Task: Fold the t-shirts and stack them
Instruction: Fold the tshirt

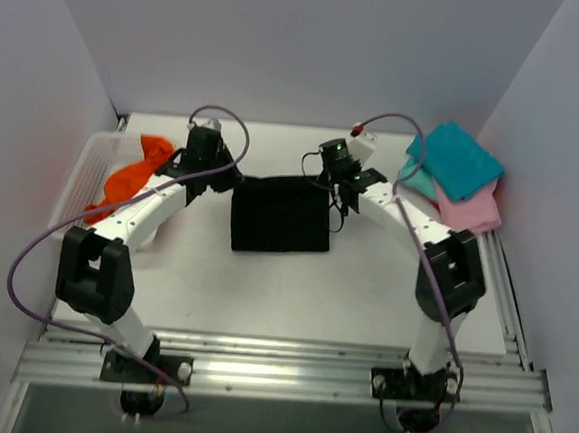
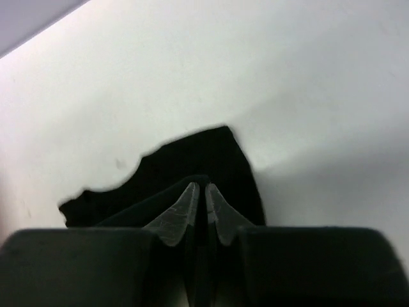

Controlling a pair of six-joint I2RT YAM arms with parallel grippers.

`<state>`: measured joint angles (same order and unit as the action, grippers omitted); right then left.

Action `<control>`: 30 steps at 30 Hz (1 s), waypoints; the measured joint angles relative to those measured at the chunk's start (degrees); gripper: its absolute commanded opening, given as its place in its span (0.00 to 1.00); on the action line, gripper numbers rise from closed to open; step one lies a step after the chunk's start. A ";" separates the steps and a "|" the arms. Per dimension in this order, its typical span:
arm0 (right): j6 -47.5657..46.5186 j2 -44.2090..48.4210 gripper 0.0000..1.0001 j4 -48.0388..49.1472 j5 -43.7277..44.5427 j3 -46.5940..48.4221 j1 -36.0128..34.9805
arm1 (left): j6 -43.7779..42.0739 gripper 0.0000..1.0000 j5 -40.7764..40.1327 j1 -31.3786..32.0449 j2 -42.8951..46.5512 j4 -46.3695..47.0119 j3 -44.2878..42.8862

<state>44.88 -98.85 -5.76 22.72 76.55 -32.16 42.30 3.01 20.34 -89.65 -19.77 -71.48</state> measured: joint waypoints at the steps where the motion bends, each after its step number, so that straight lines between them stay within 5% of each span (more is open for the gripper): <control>1: -0.33 -5.60 0.31 -0.48 -0.94 6.14 1.40 | -0.57 0.48 0.52 -1.36 -4.52 -0.02 -4.04; 2: -0.83 -11.10 0.88 -0.94 -1.62 12.79 2.80 | -1.22 0.70 1.03 -2.71 -9.92 -0.68 -9.49; 3: -1.66 -17.22 1.00 -3.04 -2.23 21.03 4.31 | -1.27 0.94 1.68 -4.22 -16.28 -0.96 -15.98; 7: -3.96 -38.47 1.00 -9.11 -3.80 50.93 9.99 | -2.05 0.94 4.00 -9.11 -40.81 -4.70 -45.24; 9: -4.63 -40.48 1.00 -11.45 -3.96 53.11 11.91 | -2.93 0.94 4.15 -10.62 -49.59 -9.73 -56.37; 11: -5.20 -38.62 1.00 -12.20 -3.72 49.99 13.25 | -3.74 0.94 4.15 -11.23 -51.93 -13.44 -58.40; 21: -7.04 -5.86 1.00 1.29 -7.78 10.78 10.93 | -4.00 0.94 3.63 -11.43 -28.70 -11.67 -31.43; 30: -8.55 -3.10 1.00 14.40 -20.13 -10.78 12.33 | -2.23 0.95 2.56 -11.08 -10.21 1.77 2.08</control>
<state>36.34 -101.95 8.64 2.59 65.78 -19.84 40.07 5.56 9.26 -99.85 -18.00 -69.41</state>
